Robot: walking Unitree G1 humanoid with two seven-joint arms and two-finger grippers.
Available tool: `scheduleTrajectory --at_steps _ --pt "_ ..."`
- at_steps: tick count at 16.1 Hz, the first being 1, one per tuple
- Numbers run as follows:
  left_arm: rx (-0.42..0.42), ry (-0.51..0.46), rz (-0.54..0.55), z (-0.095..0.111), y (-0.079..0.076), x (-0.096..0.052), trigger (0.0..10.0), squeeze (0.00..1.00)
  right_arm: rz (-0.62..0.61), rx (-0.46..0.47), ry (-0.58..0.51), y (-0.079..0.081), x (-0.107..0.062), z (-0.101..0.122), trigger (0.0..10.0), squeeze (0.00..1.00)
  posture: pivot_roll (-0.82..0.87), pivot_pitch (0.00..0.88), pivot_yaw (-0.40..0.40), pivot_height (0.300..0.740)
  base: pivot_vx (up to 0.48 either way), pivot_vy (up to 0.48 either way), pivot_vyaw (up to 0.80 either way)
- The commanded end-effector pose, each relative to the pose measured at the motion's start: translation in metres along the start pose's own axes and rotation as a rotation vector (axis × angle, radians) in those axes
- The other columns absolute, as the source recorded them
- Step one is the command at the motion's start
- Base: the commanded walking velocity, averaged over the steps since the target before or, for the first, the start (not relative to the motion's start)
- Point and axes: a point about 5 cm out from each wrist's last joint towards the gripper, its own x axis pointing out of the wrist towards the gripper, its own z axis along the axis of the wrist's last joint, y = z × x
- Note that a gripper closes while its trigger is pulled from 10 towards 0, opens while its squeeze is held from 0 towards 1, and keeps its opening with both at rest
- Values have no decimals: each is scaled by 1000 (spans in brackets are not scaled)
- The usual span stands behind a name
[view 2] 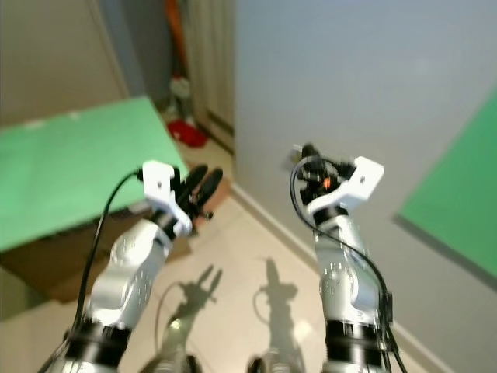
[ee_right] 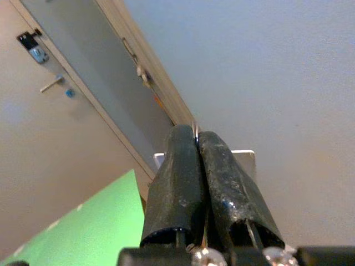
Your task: Hang keys on a hook
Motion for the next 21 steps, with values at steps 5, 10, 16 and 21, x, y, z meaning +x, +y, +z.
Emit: scheduleTrajectory --at_steps 5,10,16,21 --pt "11 5 0 -1 2 1 10000 0 21 -4 -9 8 6 4 10000 0 17 91 23 740 0 -472 -320" --pt "14 -12 -44 3 -4 8 10000 0 70 5 -43 15 12 15 10000 0 8 72 22 740 0 -472 -800" --pt "37 -38 -71 15 -13 20 10000 0 140 -3 -79 24 13 25 10000 0 -1 67 32 740 0 -227 -800" --pt "25 -131 -112 43 -16 25 10000 0 273 21 -52 39 11 30 10000 0 -3 81 38 740 52 0 -160"
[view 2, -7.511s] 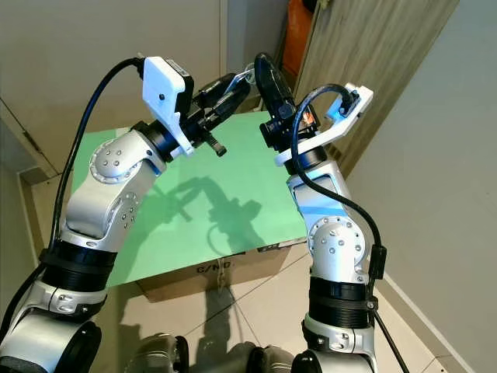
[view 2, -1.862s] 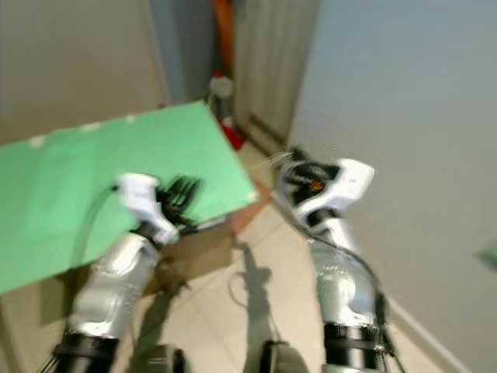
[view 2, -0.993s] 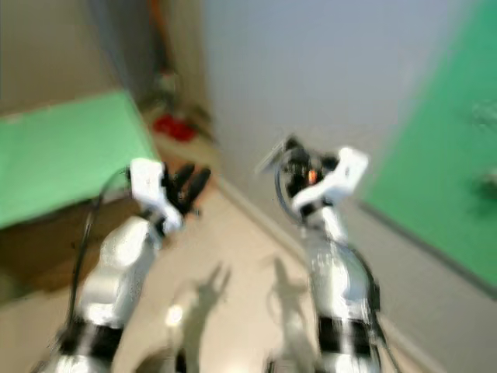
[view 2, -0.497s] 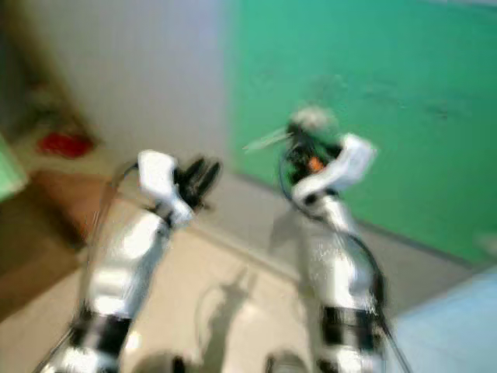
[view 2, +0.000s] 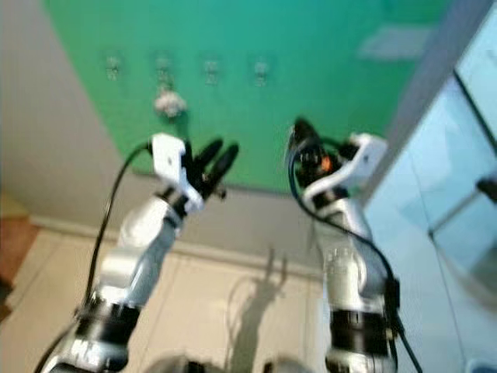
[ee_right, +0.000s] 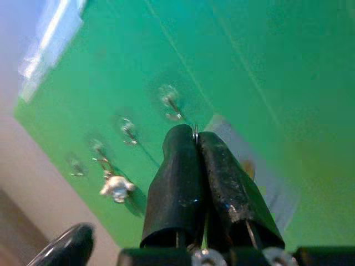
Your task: Hang keys on a hook
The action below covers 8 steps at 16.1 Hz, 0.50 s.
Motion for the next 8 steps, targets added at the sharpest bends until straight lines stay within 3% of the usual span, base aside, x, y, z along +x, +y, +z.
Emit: scheduleTrajectory --at_steps 1,5,7,8 --pt "5 -32 -4 12 2 3 10000 0 70 -25 -9 13 2 4 10000 0 -2 83 38 740 270 0 -800" --pt "3 -42 -17 17 -2 4 10000 0 157 -44 21 22 1 0 10000 0 -2 91 40 740 273 0 0" --pt "2 -39 -24 16 -4 4 10000 0 211 -92 34 26 -1 -2 10000 0 -1 91 39 740 274 0 800" --pt "0 -37 -28 16 -6 4 10000 0 240 -67 33 30 -3 -3 10000 0 -1 91 39 740 277 0 0"
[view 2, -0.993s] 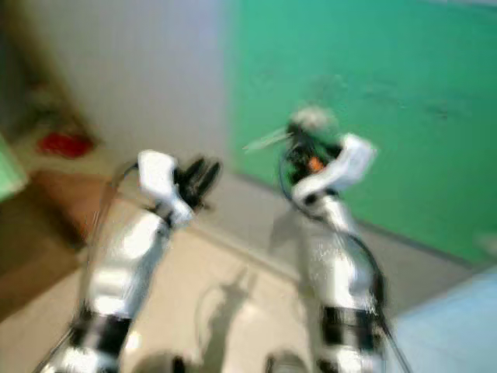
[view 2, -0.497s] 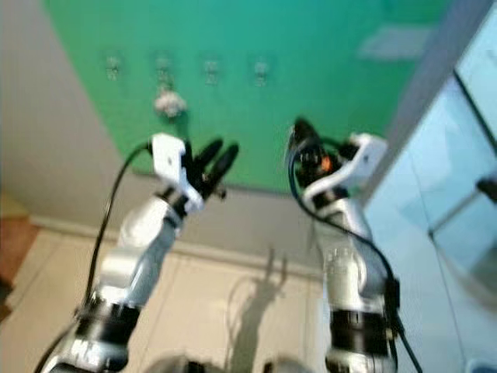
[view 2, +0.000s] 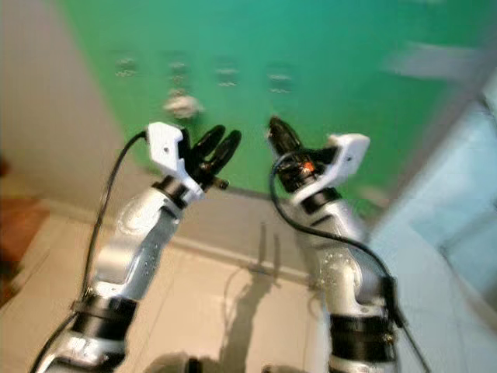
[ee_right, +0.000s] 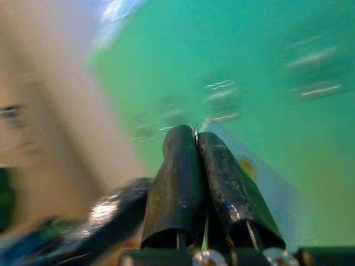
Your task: Hang keys on a hook
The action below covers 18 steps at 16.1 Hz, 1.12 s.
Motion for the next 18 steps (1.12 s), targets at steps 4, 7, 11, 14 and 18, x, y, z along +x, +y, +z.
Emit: scheduleTrajectory --at_steps 4,7,11,14,18 --pt "-6 -8 -44 4 -13 4 10000 0 -44 -32 15 -5 -4 2 10000 0 0 96 44 740 133 0 0" --pt "-3 1 -53 4 -14 4 10000 0 -101 9 -36 -11 -1 8 10000 0 4 104 50 740 0 0 0" --pt "-8 5 -52 4 -16 3 10000 0 -164 7 -25 -18 10 6 10000 0 0 112 54 740 0 0 0" --pt "-1 3 -60 7 -16 2 10000 0 -251 -41 -29 -30 27 10 10000 0 7 116 55 740 0 0 0" --pt "20 3 -75 9 -18 0 10000 0 -231 -31 -54 -26 37 12 10000 0 20 123 52 740 0 0 0"
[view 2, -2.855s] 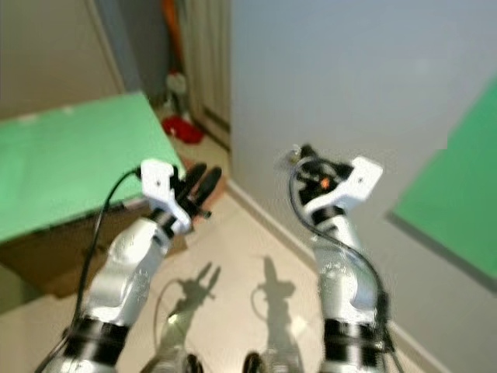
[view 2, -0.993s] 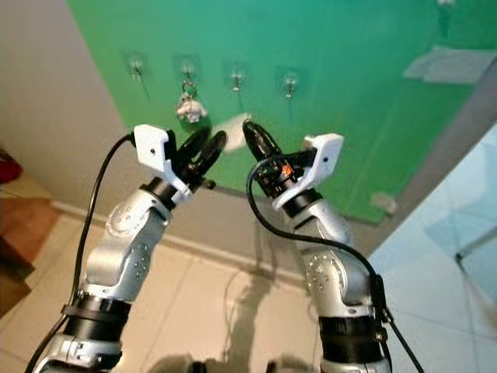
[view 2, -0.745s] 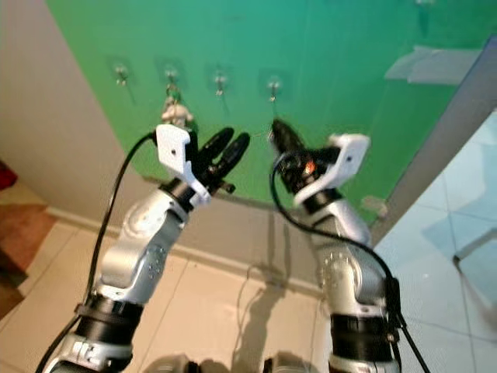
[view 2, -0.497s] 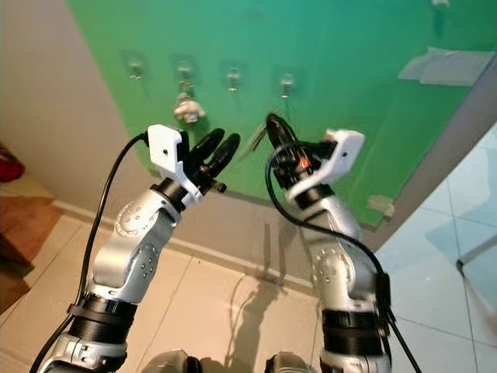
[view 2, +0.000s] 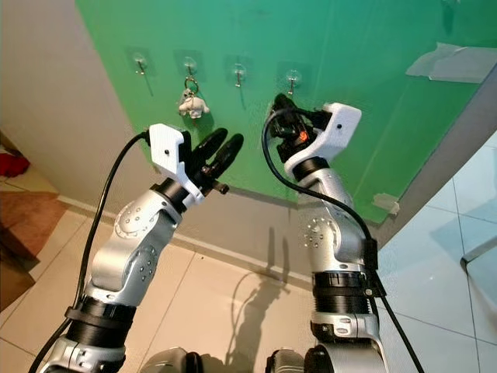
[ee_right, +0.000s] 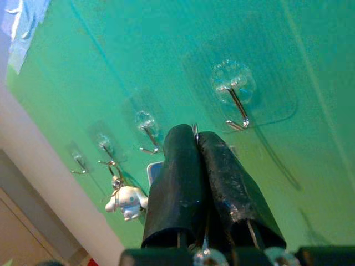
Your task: Hang keys on a hook
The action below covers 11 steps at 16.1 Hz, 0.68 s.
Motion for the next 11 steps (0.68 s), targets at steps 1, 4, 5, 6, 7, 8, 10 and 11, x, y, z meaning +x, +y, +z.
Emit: scheduleTrajectory --at_steps 1,4,5,6,7,8,10,11 --pt "12 0 -10 2 -1 -2 10000 0 21 5 -15 4 1 2 10000 0 20 123 52 740 0 0 0" --pt "14 2 -13 4 -2 -3 10000 0 39 12 -29 7 2 3 10000 0 25 131 55 740 0 0 0" --pt "16 1 -17 5 -2 -2 10000 0 33 13 -33 6 3 3 10000 0 25 131 55 740 0 0 0" --pt "16 1 -19 5 -3 -2 10000 0 29 16 -37 6 3 4 10000 0 25 131 55 740 0 0 0" --pt "18 -1 -23 6 -4 -2 10000 0 29 19 -42 6 4 5 10000 0 25 131 55 740 0 0 0" --pt "19 -2 -25 6 -4 -2 10000 0 28 20 -45 6 4 6 10000 0 25 131 55 740 0 0 0" --pt "18 -2 -26 7 -5 -2 10000 0 11 24 -52 4 4 8 10000 0 28 136 56 740 0 0 0" --pt "17 -2 -27 7 -5 -2 10000 0 -15 18 -51 1 5 9 10000 0 28 136 55 740 0 0 0"
